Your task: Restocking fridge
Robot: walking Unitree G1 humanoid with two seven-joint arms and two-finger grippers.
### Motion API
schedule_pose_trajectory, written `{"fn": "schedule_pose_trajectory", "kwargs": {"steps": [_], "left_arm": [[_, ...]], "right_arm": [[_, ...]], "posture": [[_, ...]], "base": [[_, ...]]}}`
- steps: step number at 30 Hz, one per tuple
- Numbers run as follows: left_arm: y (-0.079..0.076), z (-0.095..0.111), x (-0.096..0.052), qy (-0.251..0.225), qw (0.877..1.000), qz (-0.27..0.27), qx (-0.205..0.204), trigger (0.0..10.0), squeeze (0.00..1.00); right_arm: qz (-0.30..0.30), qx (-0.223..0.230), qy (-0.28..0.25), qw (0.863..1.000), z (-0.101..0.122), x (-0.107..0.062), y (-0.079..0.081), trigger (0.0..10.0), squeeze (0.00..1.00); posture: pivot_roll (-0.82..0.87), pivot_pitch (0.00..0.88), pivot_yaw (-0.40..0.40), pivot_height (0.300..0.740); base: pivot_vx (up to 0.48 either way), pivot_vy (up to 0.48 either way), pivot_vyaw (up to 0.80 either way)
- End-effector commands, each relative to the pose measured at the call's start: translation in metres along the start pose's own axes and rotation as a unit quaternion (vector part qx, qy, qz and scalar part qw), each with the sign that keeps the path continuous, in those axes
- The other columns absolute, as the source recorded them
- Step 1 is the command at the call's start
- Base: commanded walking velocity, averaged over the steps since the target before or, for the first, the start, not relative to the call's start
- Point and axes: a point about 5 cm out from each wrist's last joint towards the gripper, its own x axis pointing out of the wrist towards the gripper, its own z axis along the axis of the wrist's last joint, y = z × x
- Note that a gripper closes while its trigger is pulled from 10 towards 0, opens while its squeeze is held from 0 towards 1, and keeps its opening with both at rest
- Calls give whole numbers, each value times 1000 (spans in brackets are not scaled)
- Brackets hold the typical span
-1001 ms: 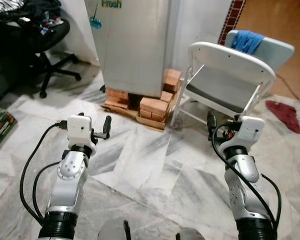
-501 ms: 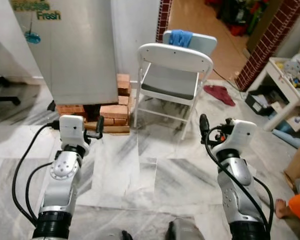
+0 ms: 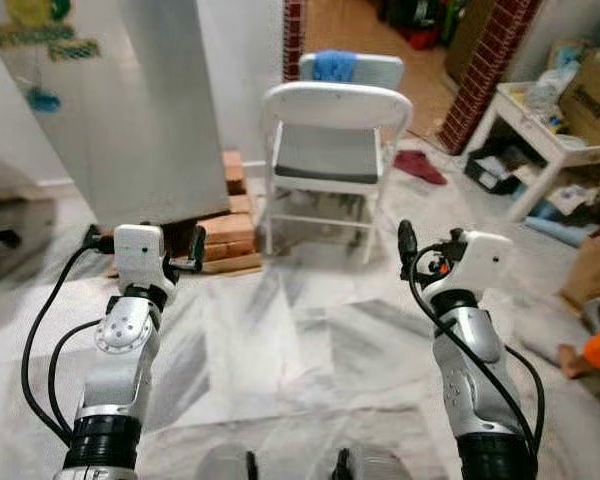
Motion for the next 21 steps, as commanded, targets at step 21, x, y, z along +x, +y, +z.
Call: {"fn": "schedule_pose_trajectory", "kwargs": {"steps": [21], "left_arm": [[-16,-12,-2,3,1000,-15,-2,10000,0]], "right_arm": [[-7,-52,-4,999,-6,-9,-8,10000,0]], "posture": [[-102,0,39,740]], "base": [[0,480,0]]}}
